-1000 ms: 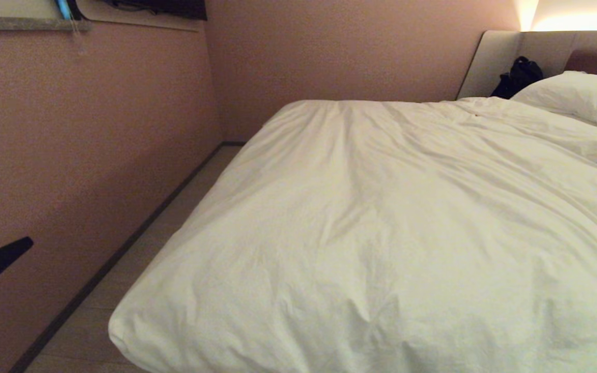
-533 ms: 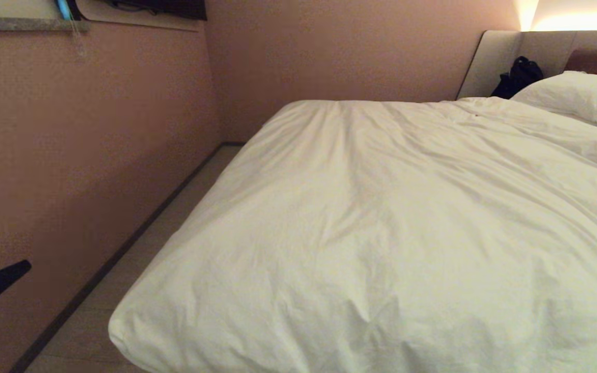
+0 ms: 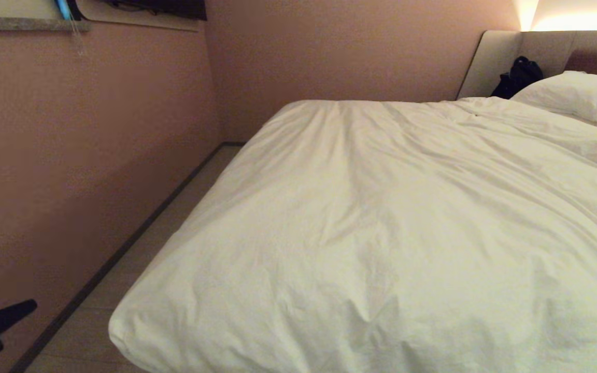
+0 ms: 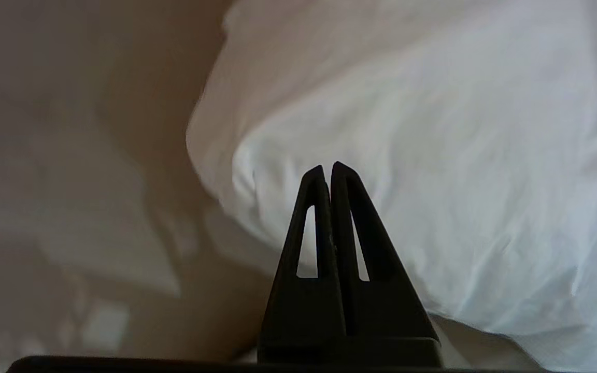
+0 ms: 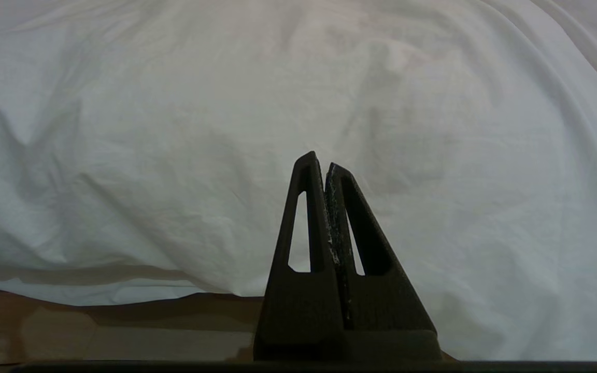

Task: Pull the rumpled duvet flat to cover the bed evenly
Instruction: Flatten the corners of the folded blanket

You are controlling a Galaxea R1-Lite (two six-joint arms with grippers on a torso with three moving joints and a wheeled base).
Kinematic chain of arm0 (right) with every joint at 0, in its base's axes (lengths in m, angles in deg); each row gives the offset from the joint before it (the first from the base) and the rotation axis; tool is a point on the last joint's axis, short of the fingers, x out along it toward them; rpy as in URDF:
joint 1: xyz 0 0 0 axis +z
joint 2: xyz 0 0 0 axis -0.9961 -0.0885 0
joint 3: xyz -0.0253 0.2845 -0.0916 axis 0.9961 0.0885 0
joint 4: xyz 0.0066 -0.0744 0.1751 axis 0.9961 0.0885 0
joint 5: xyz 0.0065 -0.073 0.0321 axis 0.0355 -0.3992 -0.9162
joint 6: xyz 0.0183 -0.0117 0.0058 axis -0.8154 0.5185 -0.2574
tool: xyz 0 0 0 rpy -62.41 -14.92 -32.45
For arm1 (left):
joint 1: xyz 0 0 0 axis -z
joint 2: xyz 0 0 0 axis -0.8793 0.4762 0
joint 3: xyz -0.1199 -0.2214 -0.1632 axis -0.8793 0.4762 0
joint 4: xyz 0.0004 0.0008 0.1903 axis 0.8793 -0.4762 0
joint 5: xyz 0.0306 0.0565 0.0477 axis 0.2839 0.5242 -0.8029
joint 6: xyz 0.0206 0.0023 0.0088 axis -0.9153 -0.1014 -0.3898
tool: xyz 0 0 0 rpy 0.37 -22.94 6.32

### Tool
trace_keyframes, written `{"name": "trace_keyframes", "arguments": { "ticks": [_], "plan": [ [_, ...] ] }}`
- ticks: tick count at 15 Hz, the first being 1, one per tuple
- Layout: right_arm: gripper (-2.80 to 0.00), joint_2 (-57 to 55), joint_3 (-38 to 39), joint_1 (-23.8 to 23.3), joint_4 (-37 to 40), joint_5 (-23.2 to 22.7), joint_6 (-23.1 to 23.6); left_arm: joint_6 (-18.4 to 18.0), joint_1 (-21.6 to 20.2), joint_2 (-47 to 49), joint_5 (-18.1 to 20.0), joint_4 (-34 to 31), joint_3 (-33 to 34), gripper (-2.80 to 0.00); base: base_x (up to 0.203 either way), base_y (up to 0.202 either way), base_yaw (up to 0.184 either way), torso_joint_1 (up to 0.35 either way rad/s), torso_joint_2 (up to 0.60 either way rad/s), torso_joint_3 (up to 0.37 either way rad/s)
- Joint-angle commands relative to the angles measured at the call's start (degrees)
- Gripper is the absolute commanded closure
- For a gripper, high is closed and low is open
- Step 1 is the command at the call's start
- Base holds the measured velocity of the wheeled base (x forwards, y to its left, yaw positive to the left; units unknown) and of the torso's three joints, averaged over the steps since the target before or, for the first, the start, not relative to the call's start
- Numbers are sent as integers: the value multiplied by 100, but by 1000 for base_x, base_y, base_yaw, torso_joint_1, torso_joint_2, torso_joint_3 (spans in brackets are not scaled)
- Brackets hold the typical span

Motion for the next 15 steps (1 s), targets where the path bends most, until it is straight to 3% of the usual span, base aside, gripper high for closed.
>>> {"name": "trace_keyframes", "arguments": {
  "ticks": [1, 4, 7, 10, 15],
  "plan": [
    [0, 2, 2, 0, -2, 1, 1, 401, -11, 796, -23, -83, -54, 0, 0, 0, 0, 0, 0, 0],
    [0, 2, 2, 8, -2, 1, 1, 616, -19, 962, -107, -210, 124, 0, 0, 0, 0, 0, 0, 0],
    [0, 2, -2, 4, -2, 1, 1, 541, -6, 1229, -530, -160, 456, 0, 0, 0, 0, 0, 0, 0],
    [0, 2, 0, 6, -2, 1, 1, 296, 35, 754, -544, -159, 665, 0, 0, 0, 0, 0, 0, 0],
    [0, 2, -3, 4, -2, 1, 1, 221, 34, 147, -537, -384, 806, 0, 0, 0, 0, 0, 0, 0]
  ]
}}
